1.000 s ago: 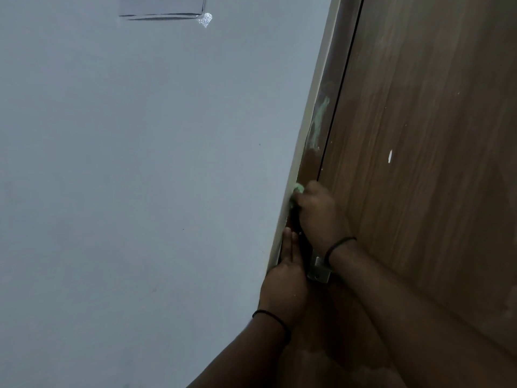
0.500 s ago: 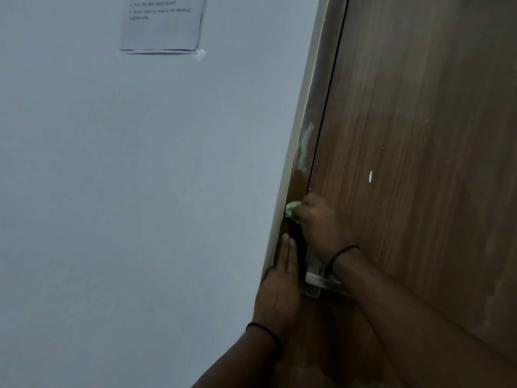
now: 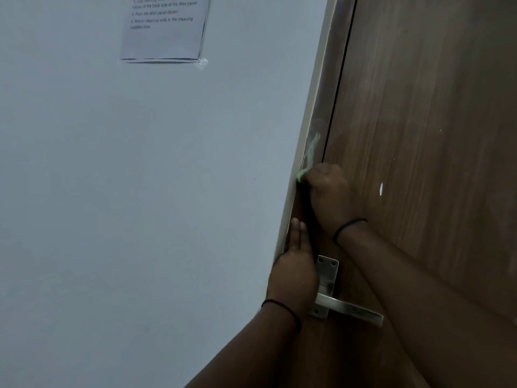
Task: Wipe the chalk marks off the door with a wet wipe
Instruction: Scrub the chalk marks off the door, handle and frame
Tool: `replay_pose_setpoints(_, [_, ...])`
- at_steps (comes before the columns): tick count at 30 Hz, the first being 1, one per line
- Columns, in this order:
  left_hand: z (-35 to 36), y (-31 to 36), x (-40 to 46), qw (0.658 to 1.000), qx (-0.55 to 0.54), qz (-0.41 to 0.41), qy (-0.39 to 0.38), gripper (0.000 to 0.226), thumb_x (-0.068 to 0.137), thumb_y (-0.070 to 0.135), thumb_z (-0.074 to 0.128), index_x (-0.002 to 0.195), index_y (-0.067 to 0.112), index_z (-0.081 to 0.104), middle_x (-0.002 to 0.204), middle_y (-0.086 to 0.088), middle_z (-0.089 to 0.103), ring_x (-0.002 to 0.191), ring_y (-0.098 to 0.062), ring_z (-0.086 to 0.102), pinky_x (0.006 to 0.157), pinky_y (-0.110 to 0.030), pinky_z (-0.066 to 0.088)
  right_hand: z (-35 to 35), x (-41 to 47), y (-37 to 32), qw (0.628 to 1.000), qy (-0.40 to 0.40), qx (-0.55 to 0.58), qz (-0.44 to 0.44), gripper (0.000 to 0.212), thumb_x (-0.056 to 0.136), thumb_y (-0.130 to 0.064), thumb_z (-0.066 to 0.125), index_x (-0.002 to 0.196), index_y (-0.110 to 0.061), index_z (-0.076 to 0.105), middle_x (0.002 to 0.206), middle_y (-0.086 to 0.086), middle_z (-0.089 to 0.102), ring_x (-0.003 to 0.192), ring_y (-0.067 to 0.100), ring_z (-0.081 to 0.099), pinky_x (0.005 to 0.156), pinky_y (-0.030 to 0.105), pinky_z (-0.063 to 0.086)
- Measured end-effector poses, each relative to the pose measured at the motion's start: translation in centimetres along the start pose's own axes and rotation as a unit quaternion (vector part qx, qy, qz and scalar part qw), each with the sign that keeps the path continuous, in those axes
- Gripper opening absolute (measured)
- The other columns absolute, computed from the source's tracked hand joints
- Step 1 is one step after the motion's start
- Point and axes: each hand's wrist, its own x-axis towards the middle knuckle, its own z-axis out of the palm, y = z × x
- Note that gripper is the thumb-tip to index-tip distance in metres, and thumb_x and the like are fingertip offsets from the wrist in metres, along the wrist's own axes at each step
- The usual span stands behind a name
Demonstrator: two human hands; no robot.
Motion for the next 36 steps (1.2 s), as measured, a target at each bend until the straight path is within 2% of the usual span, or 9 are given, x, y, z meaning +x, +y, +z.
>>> replay_pose_setpoints(4, [-0.1, 0.2, 0.3, 1.0, 0.001, -0.013, -0.011, 0.079, 0.094, 0.005, 0.039, 0.154, 0.016, -0.01, 0.163, -0.001, -0.01, 0.073, -0.02, 0.059, 0.059, -0.03, 0.042, 0.6, 1.1, -1.4, 0.998, 0.033, 0.015, 0.053, 0.03, 0.072, 0.016, 0.052, 0.086, -0.001, 0.071, 0.088, 0.015, 0.069, 0.082, 0.033, 0.061, 0.069, 0.041, 0.051])
replay_pose_setpoints(8, [-0.7, 0.4, 0.5, 1.0, 0.021, -0.003, -0.015, 0.073, 0.097, 0.01, 0.038, 0.154, 0.012, -0.007, 0.163, -0.006, -0.008, 0.077, -0.021, 0.062, 0.061, -0.03, 0.041, 0.0, -1.9, -0.7, 0.999, -0.039, -0.017, -0.026, 0.015, 0.082, 0.007, 0.064, 0.091, 0.0, 0.074, 0.098, 0.016, 0.071, 0.093, 0.033, 0.063, 0.077, 0.04, 0.054])
replay_pose_setpoints(12, [-1.2, 1.0, 0.9, 0.999, 0.052, 0.001, -0.011, 0.072, 0.093, 0.006, 0.04, 0.152, 0.004, -0.001, 0.161, -0.013, -0.006, 0.088, -0.026, 0.065, 0.061, -0.032, 0.042, -1.0, 1.4, 0.6, 1.0, 0.013, -0.019, 0.016, 0.013, 0.087, 0.005, 0.06, 0.09, 0.0, 0.071, 0.101, 0.016, 0.064, 0.091, 0.027, 0.059, 0.07, 0.025, 0.041])
replay_pose_setpoints(15, [-1.4, 1.1, 1.1, 0.998, 0.066, -0.001, -0.009, 0.069, 0.094, 0.004, 0.039, 0.152, 0.003, 0.003, 0.161, -0.015, 0.0, 0.087, -0.028, 0.066, 0.059, -0.032, 0.043, -0.8, 5.0, 0.3, 0.997, 0.046, 0.013, 0.063, 0.027, 0.079, 0.017, 0.051, 0.085, 0.004, 0.074, 0.092, 0.021, 0.068, 0.089, 0.034, 0.062, 0.074, 0.035, 0.049])
replay_pose_setpoints(20, [-1.9, 1.3, 1.4, 0.997, 0.071, 0.0, -0.009, 0.066, 0.095, 0.009, 0.039, 0.152, 0.001, 0.007, 0.16, -0.018, 0.012, 0.082, -0.028, 0.066, 0.056, -0.031, 0.041, -0.4, 1.2, -1.0, 0.999, -0.015, -0.003, 0.03, 0.022, 0.081, 0.012, 0.058, 0.084, -0.001, 0.076, 0.084, 0.017, 0.071, 0.081, 0.034, 0.061, 0.071, 0.036, 0.049])
replay_pose_setpoints(22, [-2.1, 1.4, 1.3, 0.997, 0.075, 0.002, -0.007, 0.064, 0.096, 0.01, 0.038, 0.152, 0.0, 0.009, 0.16, -0.019, 0.01, 0.085, -0.029, 0.066, 0.058, -0.032, 0.041, -1.2, 0.8, -0.6, 0.999, -0.045, 0.007, 0.02, 0.02, 0.085, 0.007, 0.06, 0.089, -0.003, 0.077, 0.089, 0.016, 0.072, 0.084, 0.033, 0.063, 0.075, 0.037, 0.05])
replay_pose_setpoints(26, [-2.0, 1.3, 1.1, 0.997, 0.082, 0.005, 0.001, 0.064, 0.094, 0.007, 0.038, 0.152, 0.003, 0.011, 0.159, -0.02, 0.01, 0.092, -0.031, 0.066, 0.065, -0.035, 0.049, -3.0, 5.6, 0.4, 0.996, 0.038, 0.023, 0.084, 0.025, 0.093, 0.003, 0.051, 0.099, -0.001, 0.075, 0.101, 0.019, 0.069, 0.094, 0.031, 0.063, 0.083, 0.037, 0.05])
replay_pose_setpoints(31, [-1.7, 1.0, 1.2, 0.997, 0.077, 0.003, -0.002, 0.066, 0.095, 0.009, 0.039, 0.153, 0.005, 0.008, 0.161, -0.017, 0.007, 0.086, -0.027, 0.066, 0.064, -0.035, 0.05, -2.0, 8.8, 0.2, 0.997, 0.014, -0.021, 0.078, 0.038, 0.087, 0.014, 0.04, 0.103, 0.002, 0.071, 0.108, 0.018, 0.066, 0.105, 0.03, 0.056, 0.089, 0.036, 0.044])
replay_pose_setpoints(36, [-1.8, 1.1, 1.1, 0.997, 0.079, 0.004, -0.004, 0.065, 0.096, 0.01, 0.037, 0.153, 0.005, 0.006, 0.161, -0.015, 0.006, 0.084, -0.027, 0.065, 0.058, -0.032, 0.041, -0.9, 2.6, -1.0, 0.999, 0.008, -0.019, 0.038, 0.025, 0.086, 0.012, 0.051, 0.092, 0.004, 0.074, 0.093, 0.021, 0.067, 0.088, 0.037, 0.058, 0.074, 0.037, 0.045])
